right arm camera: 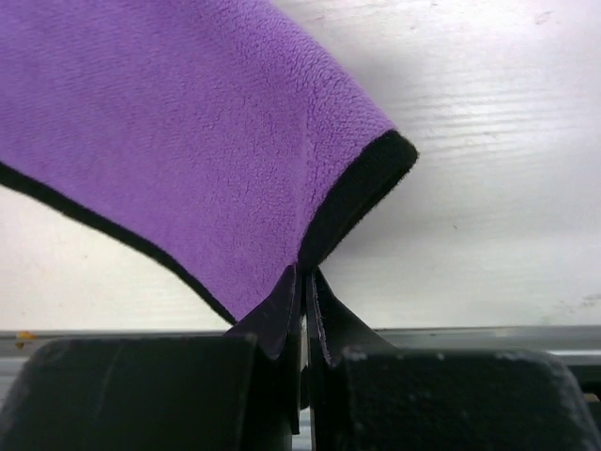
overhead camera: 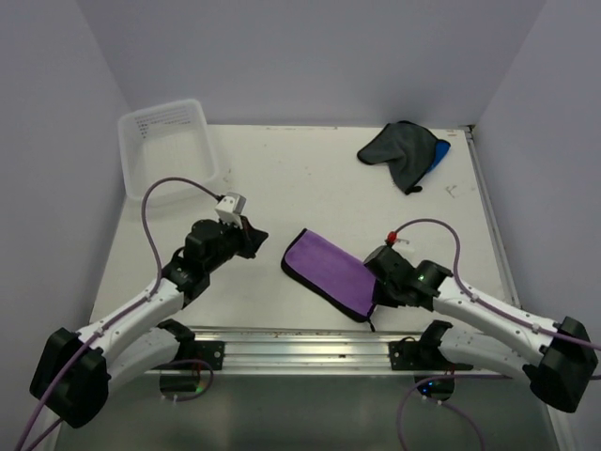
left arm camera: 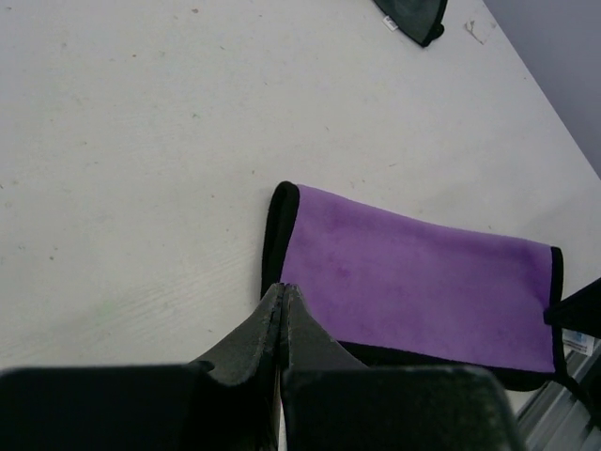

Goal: Roll the towels
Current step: Fold the towel

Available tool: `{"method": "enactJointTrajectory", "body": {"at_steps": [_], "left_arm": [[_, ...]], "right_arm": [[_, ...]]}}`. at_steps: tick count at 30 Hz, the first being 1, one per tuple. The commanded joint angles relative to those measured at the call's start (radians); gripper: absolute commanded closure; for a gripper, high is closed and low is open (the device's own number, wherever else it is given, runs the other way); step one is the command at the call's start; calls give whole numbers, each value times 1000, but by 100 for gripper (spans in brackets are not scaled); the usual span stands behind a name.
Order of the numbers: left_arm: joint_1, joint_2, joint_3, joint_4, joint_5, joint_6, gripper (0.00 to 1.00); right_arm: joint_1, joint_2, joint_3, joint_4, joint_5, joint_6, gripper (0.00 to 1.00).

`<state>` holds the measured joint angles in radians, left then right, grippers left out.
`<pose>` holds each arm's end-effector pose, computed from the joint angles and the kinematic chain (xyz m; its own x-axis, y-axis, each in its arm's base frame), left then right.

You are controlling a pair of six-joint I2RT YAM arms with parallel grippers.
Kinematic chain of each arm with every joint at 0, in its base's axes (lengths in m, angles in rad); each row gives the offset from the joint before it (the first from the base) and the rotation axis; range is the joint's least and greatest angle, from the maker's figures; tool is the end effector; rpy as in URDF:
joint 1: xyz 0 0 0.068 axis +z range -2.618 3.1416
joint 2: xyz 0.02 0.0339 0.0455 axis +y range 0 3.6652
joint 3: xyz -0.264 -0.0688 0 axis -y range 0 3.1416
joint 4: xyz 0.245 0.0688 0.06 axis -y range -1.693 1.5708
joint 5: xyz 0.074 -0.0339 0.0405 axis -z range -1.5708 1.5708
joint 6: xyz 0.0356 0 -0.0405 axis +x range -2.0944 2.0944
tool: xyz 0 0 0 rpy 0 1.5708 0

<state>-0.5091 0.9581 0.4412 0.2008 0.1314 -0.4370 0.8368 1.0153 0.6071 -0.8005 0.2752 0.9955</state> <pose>0.1852 -0.1087 0.2266 -0.4965 -0.2034 -0.8439 0.4214 0.7934 -0.4392 0.1196 0.1181 0.1944 -0.8863 0.2231 -0.4059 0.1719 0.9722 0.1590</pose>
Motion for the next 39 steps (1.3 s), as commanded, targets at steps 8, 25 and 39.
{"method": "enactJointTrajectory", "body": {"at_steps": [8, 25, 39], "left_arm": [[-81, -15, -4, -23, -24, -29, 100], [-86, 69, 4, 11, -49, -3, 100], [-85, 395, 1, 200, -128, -5, 100]], "right_arm": [[-2, 3, 196, -146, 18, -121, 100], [-39, 460, 546, 70, -73, -216, 100], [-38, 649, 757, 81, -152, -311, 100]]}}
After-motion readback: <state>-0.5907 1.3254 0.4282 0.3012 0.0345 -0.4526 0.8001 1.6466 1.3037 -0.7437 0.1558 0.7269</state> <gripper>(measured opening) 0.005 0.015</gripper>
